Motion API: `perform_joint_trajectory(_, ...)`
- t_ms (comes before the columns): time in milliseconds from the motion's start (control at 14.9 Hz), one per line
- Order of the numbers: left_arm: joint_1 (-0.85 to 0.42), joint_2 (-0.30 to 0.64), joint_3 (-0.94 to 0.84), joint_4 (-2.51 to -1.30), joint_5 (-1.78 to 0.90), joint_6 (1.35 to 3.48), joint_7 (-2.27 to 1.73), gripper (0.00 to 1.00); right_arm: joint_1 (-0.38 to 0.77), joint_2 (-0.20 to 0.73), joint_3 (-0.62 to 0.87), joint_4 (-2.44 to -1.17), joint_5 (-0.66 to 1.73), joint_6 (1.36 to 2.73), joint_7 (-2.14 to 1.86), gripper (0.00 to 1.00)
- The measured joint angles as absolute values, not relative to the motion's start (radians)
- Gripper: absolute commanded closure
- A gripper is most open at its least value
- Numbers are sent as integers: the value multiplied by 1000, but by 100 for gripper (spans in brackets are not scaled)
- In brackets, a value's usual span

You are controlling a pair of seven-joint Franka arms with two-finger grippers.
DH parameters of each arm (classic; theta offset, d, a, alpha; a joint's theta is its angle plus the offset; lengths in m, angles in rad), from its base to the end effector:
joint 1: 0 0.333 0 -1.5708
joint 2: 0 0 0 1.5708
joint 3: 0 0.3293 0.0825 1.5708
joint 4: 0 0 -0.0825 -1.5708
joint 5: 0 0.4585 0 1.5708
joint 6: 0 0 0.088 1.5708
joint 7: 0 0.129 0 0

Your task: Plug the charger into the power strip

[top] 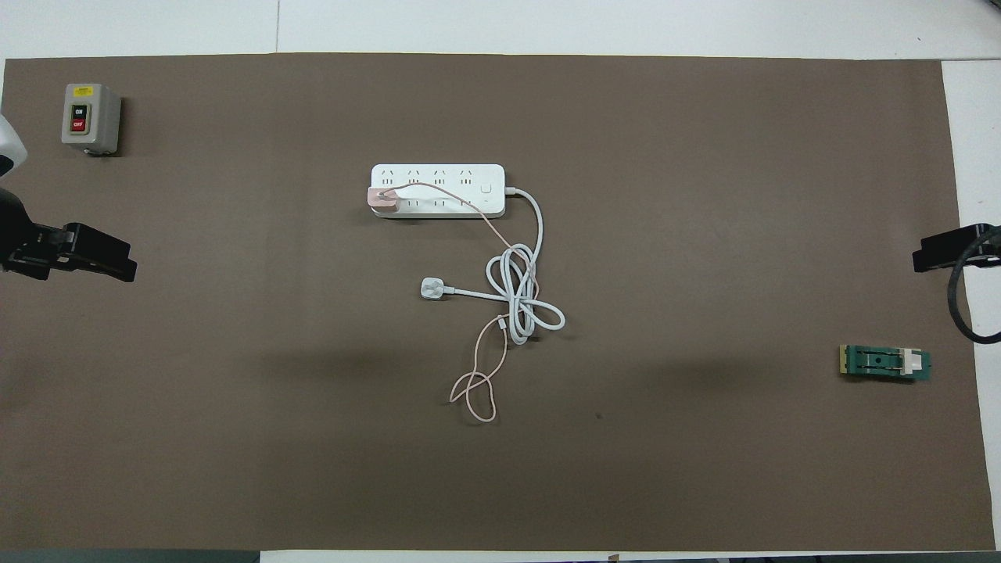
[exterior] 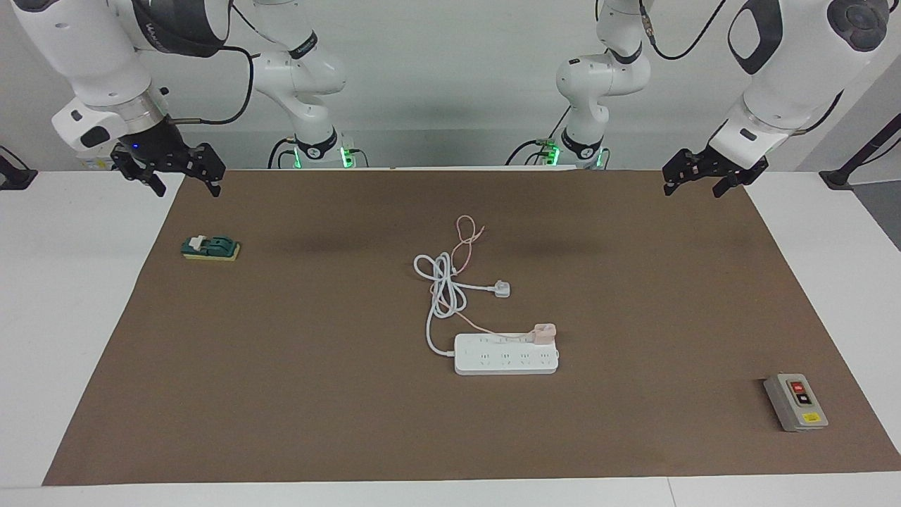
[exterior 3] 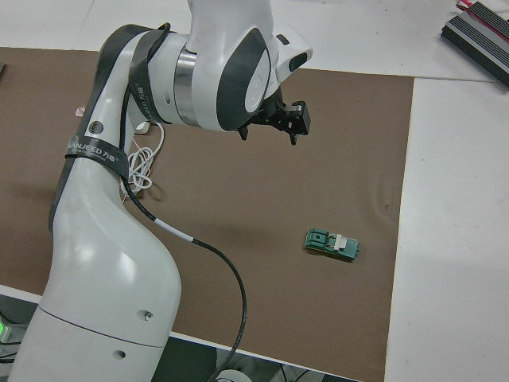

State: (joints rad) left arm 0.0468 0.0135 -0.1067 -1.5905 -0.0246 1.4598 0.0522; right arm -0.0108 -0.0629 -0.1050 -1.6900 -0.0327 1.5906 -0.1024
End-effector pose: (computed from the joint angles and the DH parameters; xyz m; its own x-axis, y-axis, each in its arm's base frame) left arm 0.6152 -0.0399 0.5882 0.9833 -0.1141 -0.1420 -0.1105 -0.9933 0.0335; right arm 0.6027 -0.0759 0.5911 0.9992 -0.0122 -0.0393 -0.0114 -0.9997 0.0221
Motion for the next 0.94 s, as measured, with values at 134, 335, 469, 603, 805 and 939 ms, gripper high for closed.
perform_joint_trajectory(134, 46, 13, -107, -1590, -25, 1460, 52, 0, -11, -63, -105, -1690, -33, 1590, -102, 0)
perform_joint_trajectory(335, 44, 12, -107, -1587, -25, 1462, 48, 0, -11, -63, -105, -1690, -33, 1590, -102, 0)
perform_joint_trajectory(469, 44, 11, -106, -1587, -25, 1463, 47, 0, -11, -63, -105, -1690, -33, 1590, -102, 0)
perform_joint_trajectory(603, 44, 11, -105, -1587, -25, 1466, 46, 0, -11, -63, -105, -1690, -33, 1590, -102, 0)
perform_joint_trajectory(805, 44, 11, -106, -1588, -25, 1473, 46, 0, -11, -63, -105, -1690, -33, 1590, -102, 0)
perform_joint_trajectory(939, 43, 11, -106, -1589, -25, 1474, 46, 0, -11, -63, -105, -1690, -33, 1590, -102, 0)
